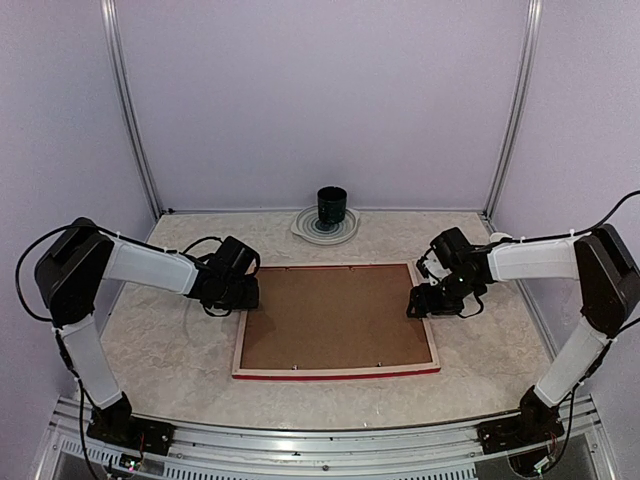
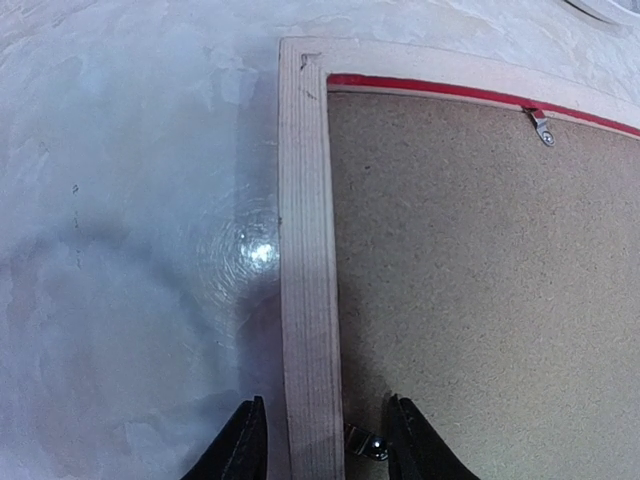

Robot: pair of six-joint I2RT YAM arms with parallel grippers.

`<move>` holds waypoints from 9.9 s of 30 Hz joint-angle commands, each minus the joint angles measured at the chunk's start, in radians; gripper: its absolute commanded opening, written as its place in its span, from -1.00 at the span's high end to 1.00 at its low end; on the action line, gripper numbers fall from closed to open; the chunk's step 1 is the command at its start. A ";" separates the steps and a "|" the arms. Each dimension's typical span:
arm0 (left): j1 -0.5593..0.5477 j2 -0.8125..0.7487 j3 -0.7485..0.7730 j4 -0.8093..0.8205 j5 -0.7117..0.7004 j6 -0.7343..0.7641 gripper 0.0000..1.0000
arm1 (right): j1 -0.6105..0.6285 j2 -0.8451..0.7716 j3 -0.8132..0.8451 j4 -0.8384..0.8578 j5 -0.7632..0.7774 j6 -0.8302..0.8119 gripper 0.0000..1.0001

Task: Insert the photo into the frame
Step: Press the fastener onto the backboard, then pick up the photo frame from the center of the board.

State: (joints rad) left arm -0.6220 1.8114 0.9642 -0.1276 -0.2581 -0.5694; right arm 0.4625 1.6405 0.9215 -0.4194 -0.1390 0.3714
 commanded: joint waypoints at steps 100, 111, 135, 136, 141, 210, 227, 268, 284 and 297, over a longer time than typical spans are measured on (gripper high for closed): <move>-0.025 0.002 -0.008 -0.017 -0.081 0.042 0.19 | 0.068 0.127 0.111 -0.140 0.225 -0.047 0.01; -0.025 -0.005 -0.016 -0.011 -0.064 0.046 0.39 | 0.068 0.127 0.116 -0.149 0.228 -0.040 0.01; -0.018 -0.011 -0.022 -0.009 -0.071 0.047 0.44 | 0.067 0.142 0.100 -0.196 0.217 -0.078 0.39; -0.016 -0.011 -0.022 -0.009 -0.071 0.046 0.44 | 0.068 0.146 0.100 -0.195 0.215 -0.079 0.42; -0.012 -0.012 -0.024 -0.010 -0.073 0.048 0.44 | 0.068 0.147 0.094 -0.197 0.218 -0.091 0.52; -0.605 0.008 0.173 -0.024 0.274 0.829 -0.85 | -0.110 -0.510 -0.264 0.186 -0.143 0.010 -0.81; -0.583 0.140 0.249 -0.080 0.331 0.963 -0.21 | -0.149 -0.565 -0.280 0.197 -0.154 0.028 -0.74; -0.588 0.132 0.331 -0.201 0.178 0.884 1.00 | -0.205 -0.630 -0.322 0.184 -0.245 0.059 -0.71; -0.631 0.015 0.393 -0.250 0.092 0.899 1.00 | -0.204 -0.637 -0.472 0.279 -0.480 0.331 -0.63; -0.641 -0.043 0.402 -0.253 0.094 0.908 1.00 | -0.205 -0.660 -0.652 0.492 -0.640 0.581 -0.54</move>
State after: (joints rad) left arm -1.2522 1.8381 1.3148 -0.4427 -0.1246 0.3183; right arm 0.2714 0.9779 0.3260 -0.0818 -0.6739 0.8288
